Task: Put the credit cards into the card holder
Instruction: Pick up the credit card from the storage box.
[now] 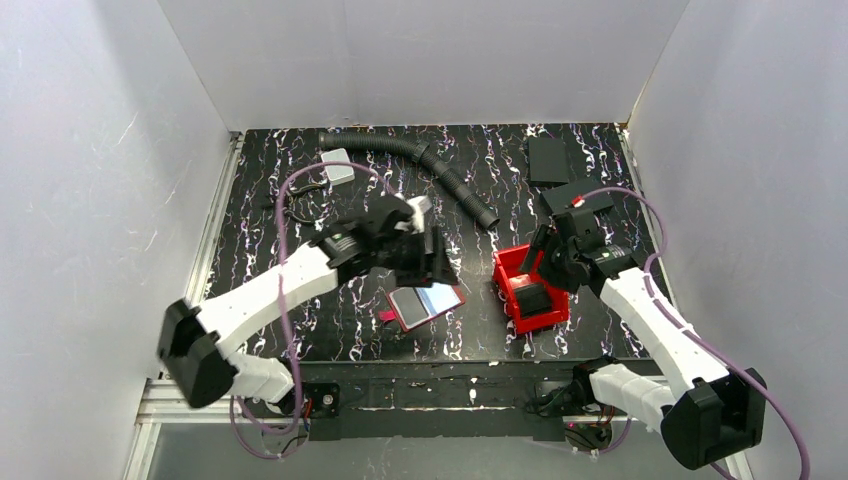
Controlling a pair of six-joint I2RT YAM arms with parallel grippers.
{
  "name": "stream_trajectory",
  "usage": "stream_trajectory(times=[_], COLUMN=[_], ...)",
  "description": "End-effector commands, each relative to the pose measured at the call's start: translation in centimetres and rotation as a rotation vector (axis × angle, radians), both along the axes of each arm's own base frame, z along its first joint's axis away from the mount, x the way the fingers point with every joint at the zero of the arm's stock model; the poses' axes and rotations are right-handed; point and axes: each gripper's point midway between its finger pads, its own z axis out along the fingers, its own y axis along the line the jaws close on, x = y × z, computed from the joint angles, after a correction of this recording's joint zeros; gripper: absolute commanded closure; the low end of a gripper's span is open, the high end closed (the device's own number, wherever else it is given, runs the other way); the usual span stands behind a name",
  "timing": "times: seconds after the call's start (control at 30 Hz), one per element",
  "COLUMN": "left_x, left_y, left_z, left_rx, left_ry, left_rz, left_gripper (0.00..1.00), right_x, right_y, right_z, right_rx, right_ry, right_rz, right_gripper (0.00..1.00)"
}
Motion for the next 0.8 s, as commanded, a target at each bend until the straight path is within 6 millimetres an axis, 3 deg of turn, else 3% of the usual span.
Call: stream_trajectory(times=[0.0,0.13,0.33,0.47,0.77], left_x=[1.7,2.9,3.7,4.0,3.8], left_y=[-5.6,-9.2,-11.4,-11.9,-11.5], left_z=[-0.9,-3.4,-6.4,-8.0,-7.9], left_rx=[0.000,0.033,0.077,0.115,0.121], left_ry=[0.007,0.064,0.128,0.151,0.142], left_rz=[-0.052,-0.068,-0.079,-0.078,-0.090], left_gripper=[0.31,0.30,0.26,0.24,0.25], right_x=[-0.6,-0.6,-1.3,-0.9,1.0], right_y=[-0.2,-0.7,-2.3,-2.2,-1.9], right_z=[-1.0,-2.0,-3.4,-4.8,-5.6], right_rx=[0.100,0.053,-0.129,-0.167,-0.195], right_ry=[0.058,0.081,0.149,0.177,0.172], right_rz=[-0.239,-0.331,-0.451,-0.475,-0.548], right_gripper=[0.18,0.12,0.11,0.13,0.20])
